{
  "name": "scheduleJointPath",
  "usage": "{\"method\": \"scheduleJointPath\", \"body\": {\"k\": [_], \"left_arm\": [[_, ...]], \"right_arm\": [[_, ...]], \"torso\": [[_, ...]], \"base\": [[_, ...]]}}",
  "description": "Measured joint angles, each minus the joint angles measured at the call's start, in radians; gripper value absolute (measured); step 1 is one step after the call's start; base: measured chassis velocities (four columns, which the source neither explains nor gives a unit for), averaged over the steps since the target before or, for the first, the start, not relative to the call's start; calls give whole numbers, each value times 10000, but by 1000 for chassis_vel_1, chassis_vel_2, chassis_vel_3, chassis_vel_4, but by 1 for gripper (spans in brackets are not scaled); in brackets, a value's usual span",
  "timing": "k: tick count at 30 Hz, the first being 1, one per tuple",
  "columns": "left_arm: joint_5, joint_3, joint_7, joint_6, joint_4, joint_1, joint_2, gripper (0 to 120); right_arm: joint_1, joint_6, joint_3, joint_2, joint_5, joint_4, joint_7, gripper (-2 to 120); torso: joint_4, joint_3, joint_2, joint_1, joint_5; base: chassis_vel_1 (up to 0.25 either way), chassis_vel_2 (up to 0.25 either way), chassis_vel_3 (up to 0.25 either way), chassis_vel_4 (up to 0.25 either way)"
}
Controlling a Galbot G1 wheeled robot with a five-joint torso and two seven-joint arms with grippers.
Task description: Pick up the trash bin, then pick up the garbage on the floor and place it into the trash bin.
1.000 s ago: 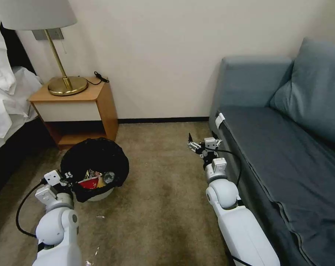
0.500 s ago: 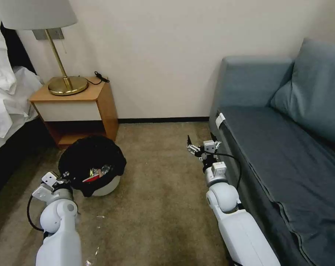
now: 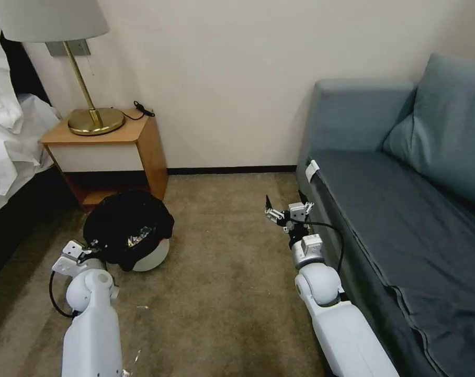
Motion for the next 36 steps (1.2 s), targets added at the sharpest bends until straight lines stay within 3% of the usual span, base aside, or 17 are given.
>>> {"method": "scheduleJointPath", "body": {"k": [7,16,23,29,32,36], "left_arm": [[-34,16,34,-40,300,-5,-38,5],[132,-12,100,-120,504,-42,-6,41],[163,-23,122,-120,458,-11,-2,61],[471,-51,209,-100,-94,302,-2,88],[596,-52,316,-85,-265,397,-12,94],[1443,-4,1323,26,-1041,867,-65,100]], "right_arm": [[-59,96,107,-11,-38,2,-189,100],[-141,171,158,-20,-86,51,-330,100],[-196,225,133,21,-148,34,-378,100],[-206,238,137,52,-175,-27,-383,100],[-208,243,142,56,-180,-41,-384,100],[-254,285,147,62,-221,-58,-391,100]], "torso": [[1,-1,0,0,0],[0,-1,0,0,0],[1,-1,0,0,0],[1,-1,0,0,0],[1,-1,1,0,-1],[3,-1,0,0,-1]], "base": [[0,0,0,0],[0,0,0,0],[0,0,0,0],[0,0,0,0],[0,0,0,0],[0,0,0,0]]}}
